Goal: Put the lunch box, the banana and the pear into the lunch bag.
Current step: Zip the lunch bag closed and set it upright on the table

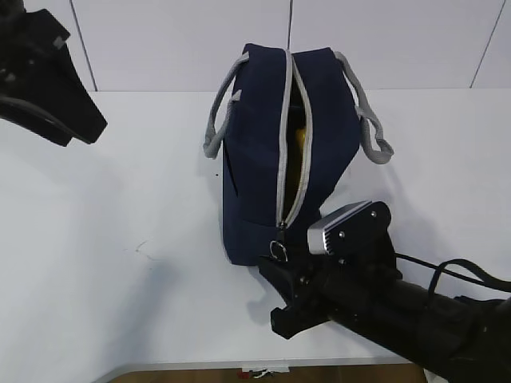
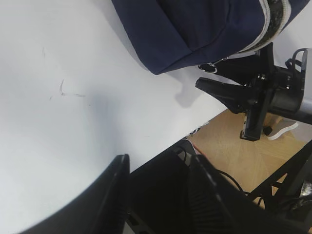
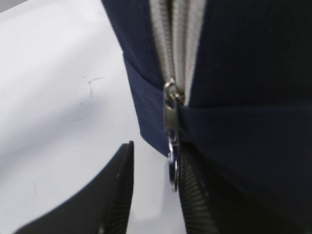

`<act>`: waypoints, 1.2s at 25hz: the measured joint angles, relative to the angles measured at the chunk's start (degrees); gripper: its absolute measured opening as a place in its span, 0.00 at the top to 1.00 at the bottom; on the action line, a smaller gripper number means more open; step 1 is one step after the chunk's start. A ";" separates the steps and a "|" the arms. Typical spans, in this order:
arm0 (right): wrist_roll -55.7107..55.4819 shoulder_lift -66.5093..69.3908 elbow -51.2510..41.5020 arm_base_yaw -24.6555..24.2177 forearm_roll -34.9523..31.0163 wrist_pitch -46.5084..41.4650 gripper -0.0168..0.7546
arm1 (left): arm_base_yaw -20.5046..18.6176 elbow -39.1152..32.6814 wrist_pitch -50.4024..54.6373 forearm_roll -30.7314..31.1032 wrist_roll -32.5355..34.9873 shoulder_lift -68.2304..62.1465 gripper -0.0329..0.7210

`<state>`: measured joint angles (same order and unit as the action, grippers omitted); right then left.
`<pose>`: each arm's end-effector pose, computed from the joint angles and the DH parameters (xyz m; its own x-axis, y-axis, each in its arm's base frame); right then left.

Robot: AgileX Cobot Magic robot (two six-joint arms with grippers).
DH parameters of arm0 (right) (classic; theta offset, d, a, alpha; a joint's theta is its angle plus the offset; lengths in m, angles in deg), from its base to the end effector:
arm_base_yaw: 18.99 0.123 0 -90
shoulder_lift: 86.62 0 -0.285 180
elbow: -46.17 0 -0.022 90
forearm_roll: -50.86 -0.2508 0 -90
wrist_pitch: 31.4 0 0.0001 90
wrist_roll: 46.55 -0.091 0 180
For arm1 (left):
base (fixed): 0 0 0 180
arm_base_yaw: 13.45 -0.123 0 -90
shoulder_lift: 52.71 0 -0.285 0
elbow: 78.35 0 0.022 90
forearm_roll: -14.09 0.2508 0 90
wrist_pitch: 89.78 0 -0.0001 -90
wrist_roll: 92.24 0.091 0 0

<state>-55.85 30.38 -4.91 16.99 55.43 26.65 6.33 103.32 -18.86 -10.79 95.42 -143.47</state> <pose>0.2294 0.1741 0.1048 -0.3526 -0.1083 -0.9295 -0.5996 0.7887 0.1355 0.2560 -0.1305 0.3564 -0.8812 0.3006 -0.3648 0.4346 0.8186 -0.3754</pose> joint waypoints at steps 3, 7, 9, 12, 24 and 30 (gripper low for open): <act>0.00 0.00 0.00 0.00 -0.52 0.00 0.67 | 0.00 0.00 0.00 0.00 0.00 0.00 0.55; 0.00 0.00 -0.11 0.00 -0.72 0.00 0.71 | 0.00 0.00 0.00 0.00 0.00 0.00 0.55; 0.00 0.00 -0.11 0.00 -0.72 0.00 0.72 | 0.00 0.00 0.00 0.00 0.00 0.00 0.56; -0.36 0.00 -0.11 0.00 -0.76 -0.66 0.76 | 0.00 0.00 0.00 0.00 0.00 0.00 0.56; -2.70 -0.40 -0.11 0.00 -0.86 -2.68 0.96 | 0.00 0.00 0.00 0.00 0.00 0.00 0.57; -5.53 -5.63 -0.18 0.00 -0.86 -8.93 0.96 | 0.00 0.00 0.00 0.00 0.00 0.00 0.57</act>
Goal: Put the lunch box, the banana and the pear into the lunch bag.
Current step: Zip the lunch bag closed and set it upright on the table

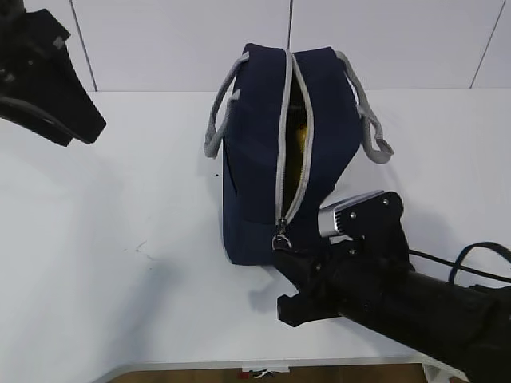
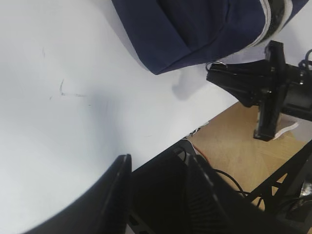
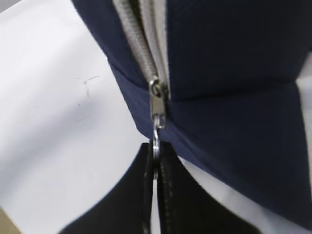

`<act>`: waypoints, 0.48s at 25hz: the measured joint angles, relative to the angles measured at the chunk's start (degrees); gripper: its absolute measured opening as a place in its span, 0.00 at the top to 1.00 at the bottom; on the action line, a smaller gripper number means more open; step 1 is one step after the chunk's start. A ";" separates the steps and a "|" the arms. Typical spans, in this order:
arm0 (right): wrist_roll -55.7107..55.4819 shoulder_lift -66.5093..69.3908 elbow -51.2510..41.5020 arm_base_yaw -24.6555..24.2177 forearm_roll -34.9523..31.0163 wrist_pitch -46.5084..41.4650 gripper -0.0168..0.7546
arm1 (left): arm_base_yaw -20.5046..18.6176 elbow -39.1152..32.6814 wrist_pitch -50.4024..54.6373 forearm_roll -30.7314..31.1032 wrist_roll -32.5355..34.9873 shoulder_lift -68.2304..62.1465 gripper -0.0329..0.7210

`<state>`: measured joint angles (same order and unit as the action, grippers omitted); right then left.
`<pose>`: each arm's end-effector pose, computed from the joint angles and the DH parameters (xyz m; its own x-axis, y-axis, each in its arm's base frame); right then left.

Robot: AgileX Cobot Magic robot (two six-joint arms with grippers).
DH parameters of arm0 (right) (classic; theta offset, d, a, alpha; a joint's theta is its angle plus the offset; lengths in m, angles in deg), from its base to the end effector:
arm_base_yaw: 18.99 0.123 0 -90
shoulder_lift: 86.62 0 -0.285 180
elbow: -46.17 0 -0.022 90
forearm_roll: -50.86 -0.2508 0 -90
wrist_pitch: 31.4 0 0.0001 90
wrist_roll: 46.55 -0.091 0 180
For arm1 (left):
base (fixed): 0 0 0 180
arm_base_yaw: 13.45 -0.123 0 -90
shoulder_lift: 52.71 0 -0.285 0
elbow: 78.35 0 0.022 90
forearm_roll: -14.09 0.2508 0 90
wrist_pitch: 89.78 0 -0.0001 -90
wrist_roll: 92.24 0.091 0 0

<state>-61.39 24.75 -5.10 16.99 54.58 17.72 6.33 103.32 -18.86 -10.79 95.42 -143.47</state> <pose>0.2263 0.1698 0.1191 -0.4500 -0.0616 -0.8909 -0.5391 0.8141 0.2160 0.2560 -0.1305 0.3564 -0.8812 0.3006 -0.3648 0.4346 0.8186 -0.3754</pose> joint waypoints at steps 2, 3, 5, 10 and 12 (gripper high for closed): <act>-1.23 -2.95 -0.05 0.00 0.49 -3.14 0.96 | 0.00 0.00 0.00 0.00 0.00 0.00 0.57; -1.61 -4.29 -0.05 0.00 0.90 -4.68 0.96 | 0.00 0.00 0.00 0.00 0.00 0.00 0.57; -2.65 -7.75 -0.14 0.00 2.01 -7.39 0.96 | 0.00 0.00 0.00 0.00 0.00 0.00 0.57; -4.73 -15.91 -0.02 0.00 3.85 -17.69 0.96 | 0.00 0.00 0.00 0.00 0.00 0.00 0.57; -4.82 -19.24 0.61 0.00 4.07 -22.00 0.96 | 0.00 0.00 0.00 0.00 0.00 0.00 0.57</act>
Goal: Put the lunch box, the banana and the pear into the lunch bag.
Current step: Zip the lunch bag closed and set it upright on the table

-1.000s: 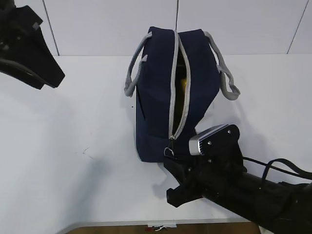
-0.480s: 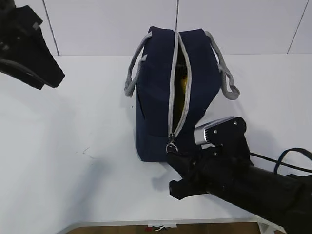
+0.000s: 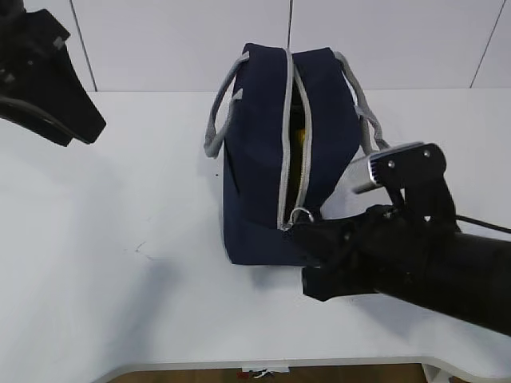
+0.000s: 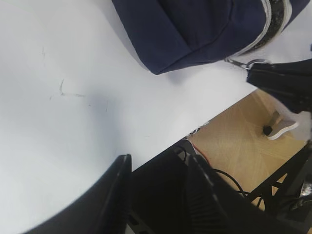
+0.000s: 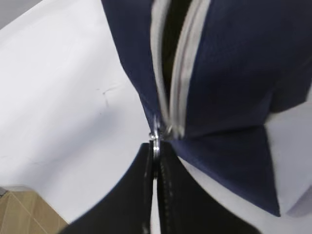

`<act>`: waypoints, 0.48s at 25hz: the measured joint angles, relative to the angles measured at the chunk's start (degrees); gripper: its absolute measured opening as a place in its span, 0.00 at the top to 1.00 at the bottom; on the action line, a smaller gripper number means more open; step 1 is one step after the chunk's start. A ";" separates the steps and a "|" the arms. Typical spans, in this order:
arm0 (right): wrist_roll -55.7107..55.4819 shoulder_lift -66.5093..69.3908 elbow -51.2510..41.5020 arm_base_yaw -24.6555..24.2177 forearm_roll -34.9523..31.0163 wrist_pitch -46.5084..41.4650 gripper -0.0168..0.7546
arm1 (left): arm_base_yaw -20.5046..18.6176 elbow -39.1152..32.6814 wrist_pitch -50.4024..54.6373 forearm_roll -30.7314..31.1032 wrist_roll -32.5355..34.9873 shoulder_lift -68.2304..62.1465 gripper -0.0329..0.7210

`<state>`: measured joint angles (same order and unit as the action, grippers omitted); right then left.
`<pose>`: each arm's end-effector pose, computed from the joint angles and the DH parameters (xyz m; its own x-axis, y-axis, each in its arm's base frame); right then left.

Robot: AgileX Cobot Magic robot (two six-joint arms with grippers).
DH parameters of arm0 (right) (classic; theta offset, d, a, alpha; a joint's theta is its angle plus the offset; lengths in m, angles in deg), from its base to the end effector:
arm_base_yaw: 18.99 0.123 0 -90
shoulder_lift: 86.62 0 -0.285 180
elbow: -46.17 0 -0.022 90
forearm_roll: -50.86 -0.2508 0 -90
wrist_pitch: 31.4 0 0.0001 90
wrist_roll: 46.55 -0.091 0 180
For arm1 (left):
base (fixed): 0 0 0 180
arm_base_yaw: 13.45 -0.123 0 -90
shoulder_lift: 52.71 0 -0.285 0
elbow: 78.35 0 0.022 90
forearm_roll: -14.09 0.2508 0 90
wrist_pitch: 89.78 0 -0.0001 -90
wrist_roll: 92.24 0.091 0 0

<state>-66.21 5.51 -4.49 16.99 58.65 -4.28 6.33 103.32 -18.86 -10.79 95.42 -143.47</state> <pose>0.2083 0.1581 0.1816 -0.4836 -0.0796 -0.8717 -0.5381 0.8125 0.2244 0.2560 -0.1305 0.3564 -0.8812 0.3006 -0.3648 0.4346 0.8186 -0.3754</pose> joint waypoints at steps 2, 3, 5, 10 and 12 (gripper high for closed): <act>-0.14 -2.82 1.38 0.00 0.00 -5.04 0.96 | 0.00 0.00 0.00 0.00 0.00 0.00 0.57; -0.14 -4.16 2.43 0.00 0.00 -7.40 0.96 | 0.00 0.00 0.00 0.00 0.00 0.00 0.57; -0.22 -6.07 5.01 0.00 0.53 -13.23 0.96 | 0.00 0.00 0.00 0.00 0.00 0.00 0.57; -0.36 -7.24 14.66 0.00 2.31 -27.12 0.96 | 0.00 0.00 0.00 0.00 0.00 0.00 0.57; -0.36 -7.24 18.56 0.00 2.40 -33.16 0.96 | 0.00 0.00 0.00 0.00 0.00 0.00 0.57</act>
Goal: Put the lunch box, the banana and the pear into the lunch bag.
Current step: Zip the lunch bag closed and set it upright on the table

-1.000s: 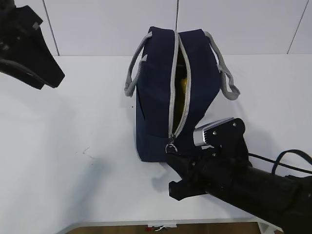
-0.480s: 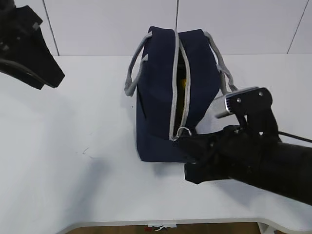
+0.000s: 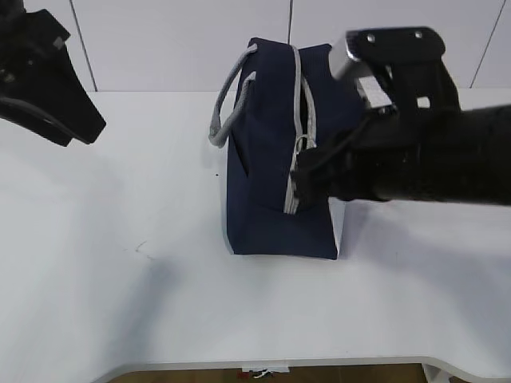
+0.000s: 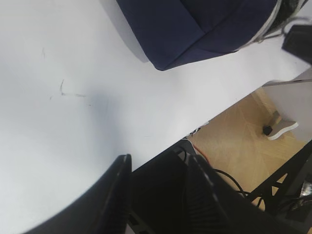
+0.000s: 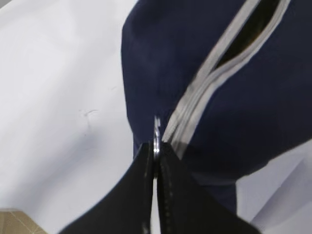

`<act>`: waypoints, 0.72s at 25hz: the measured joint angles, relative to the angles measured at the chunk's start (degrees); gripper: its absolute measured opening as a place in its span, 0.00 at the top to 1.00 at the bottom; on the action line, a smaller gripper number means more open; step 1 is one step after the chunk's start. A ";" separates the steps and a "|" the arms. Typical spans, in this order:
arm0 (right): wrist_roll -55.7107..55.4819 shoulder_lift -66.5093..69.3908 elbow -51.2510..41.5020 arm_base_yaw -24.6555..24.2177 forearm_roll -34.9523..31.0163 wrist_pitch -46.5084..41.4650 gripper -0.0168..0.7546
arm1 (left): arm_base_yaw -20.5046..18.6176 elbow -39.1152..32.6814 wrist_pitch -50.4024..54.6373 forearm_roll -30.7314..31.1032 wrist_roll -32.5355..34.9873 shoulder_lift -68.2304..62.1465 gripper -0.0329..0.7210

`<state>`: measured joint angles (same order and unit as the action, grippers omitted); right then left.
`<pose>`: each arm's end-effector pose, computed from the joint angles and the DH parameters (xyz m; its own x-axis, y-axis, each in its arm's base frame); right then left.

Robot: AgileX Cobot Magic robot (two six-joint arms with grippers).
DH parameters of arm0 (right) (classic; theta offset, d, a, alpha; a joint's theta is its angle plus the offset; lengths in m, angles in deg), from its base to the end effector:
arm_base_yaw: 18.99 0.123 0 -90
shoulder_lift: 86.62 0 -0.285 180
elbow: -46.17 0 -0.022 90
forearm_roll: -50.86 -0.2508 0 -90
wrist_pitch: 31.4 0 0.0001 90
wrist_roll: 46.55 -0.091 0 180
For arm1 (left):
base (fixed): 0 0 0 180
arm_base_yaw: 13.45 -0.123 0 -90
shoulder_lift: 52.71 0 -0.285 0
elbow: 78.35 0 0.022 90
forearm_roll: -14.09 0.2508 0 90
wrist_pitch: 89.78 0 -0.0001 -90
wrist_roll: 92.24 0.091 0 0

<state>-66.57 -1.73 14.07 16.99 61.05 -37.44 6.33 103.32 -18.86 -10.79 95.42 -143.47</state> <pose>0.2311 0.1657 0.2631 -0.5321 -0.1742 -0.8286 -0.4907 0.8609 0.1341 0.2560 -0.1305 0.3564 -0.8812 0.3006 -0.3648 0.4346 0.8186 -0.3754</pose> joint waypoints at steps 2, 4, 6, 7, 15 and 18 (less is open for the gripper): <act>0.00 0.00 4.19 0.00 0.03 -5.45 0.96 | 0.00 0.00 0.00 0.11 0.00 0.00 0.57; 0.00 0.00 7.85 0.00 0.03 -11.09 0.96 | 0.00 0.00 0.00 0.58 0.00 0.00 0.57; 0.00 0.00 11.48 0.00 0.03 -15.62 0.96 | 0.00 -0.04 0.00 0.98 0.00 0.00 0.57; 0.00 0.13 12.86 0.00 0.03 -17.62 0.96 | 0.00 -0.13 0.00 0.98 0.00 0.00 0.57; 0.00 5.30 22.97 0.00 -3.32 -22.79 0.96 | 0.00 -0.13 -1.54 1.20 2.88 0.00 0.57; 0.00 7.89 26.88 0.00 -7.69 -24.06 0.96 | 0.08 -0.53 -3.72 1.20 5.86 0.00 0.57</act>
<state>-66.57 6.16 40.95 16.99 53.36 -61.50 6.40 102.79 -22.58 -9.59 101.28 -143.47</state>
